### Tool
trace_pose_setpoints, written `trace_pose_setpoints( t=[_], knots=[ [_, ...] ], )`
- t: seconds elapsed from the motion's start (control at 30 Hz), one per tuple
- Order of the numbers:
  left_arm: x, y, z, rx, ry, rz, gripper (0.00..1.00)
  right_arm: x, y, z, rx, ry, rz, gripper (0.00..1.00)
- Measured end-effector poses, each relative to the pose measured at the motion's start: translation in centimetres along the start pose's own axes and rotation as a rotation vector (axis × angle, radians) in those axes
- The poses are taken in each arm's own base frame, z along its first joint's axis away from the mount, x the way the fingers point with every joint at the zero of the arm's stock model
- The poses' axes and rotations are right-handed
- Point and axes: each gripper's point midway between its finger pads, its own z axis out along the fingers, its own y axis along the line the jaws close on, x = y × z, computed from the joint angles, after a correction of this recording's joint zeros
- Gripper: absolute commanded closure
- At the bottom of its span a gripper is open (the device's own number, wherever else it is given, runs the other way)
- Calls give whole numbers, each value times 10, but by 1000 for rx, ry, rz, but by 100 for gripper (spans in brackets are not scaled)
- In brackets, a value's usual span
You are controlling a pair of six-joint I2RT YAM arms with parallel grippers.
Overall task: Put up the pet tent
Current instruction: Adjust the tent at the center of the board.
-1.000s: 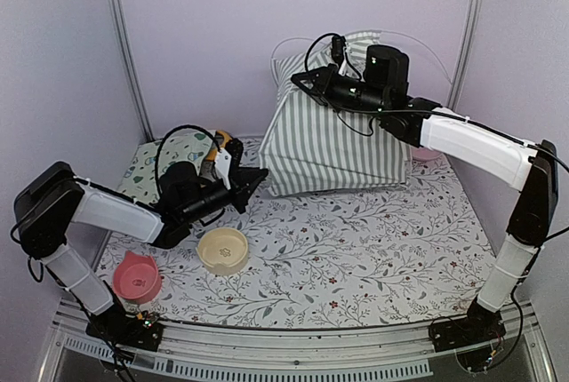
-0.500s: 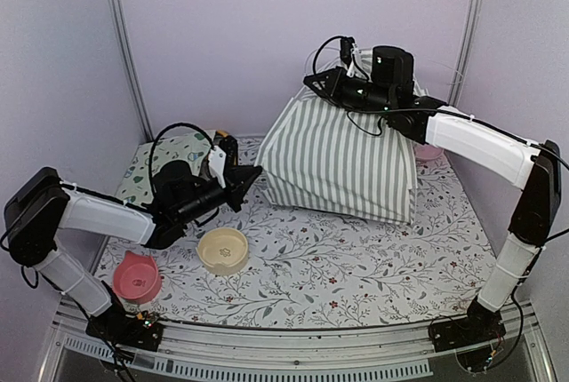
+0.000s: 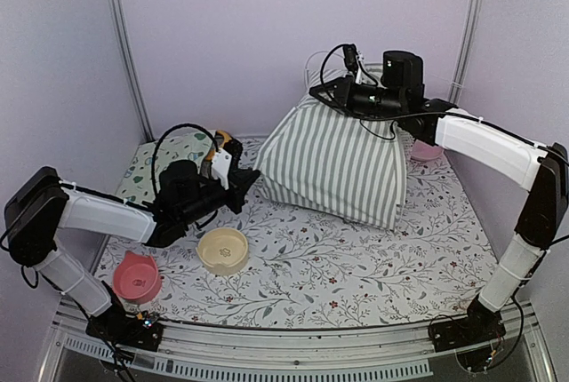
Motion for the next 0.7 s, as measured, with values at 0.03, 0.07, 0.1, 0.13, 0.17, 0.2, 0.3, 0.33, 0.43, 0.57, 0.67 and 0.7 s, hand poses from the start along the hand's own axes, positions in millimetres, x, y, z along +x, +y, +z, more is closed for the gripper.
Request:
trace_pose_setpoints(
  t=[0.03,0.07,0.1,0.13,0.17,0.2,0.3,0.33,0.43,0.57,0.67,0.7],
  knots=[
    [2,0,0,-1,7,5,100,2,1,0,-8,13,0,100],
    [3,1,0,-2,12,10,100,4,1,0,-12,22,0,100],
    [4,1,0,-3,17,14,100,6,2,0,-19,34,0,100],
    [5,1,0,-6,22,21,100,7,3,0,-25,44,-2,100],
    [6,1,0,-8,24,24,100,8,3,0,-27,51,-2,100],
    [7,2,0,-14,28,32,100,9,2,1,-30,60,-1,100],
    [8,7,1,-39,41,54,100,14,1,1,-36,83,5,100],
    [9,9,1,-47,46,60,100,16,0,1,-37,93,9,100],
    [10,14,1,-74,59,74,100,22,-5,1,-29,106,17,100],
    [17,20,3,-87,99,76,77,37,-16,1,-9,134,38,100],
    [16,20,3,-77,101,72,66,50,-27,0,18,156,58,100],
    [16,19,3,-70,99,70,66,54,-34,-1,36,159,67,100]
  ],
)
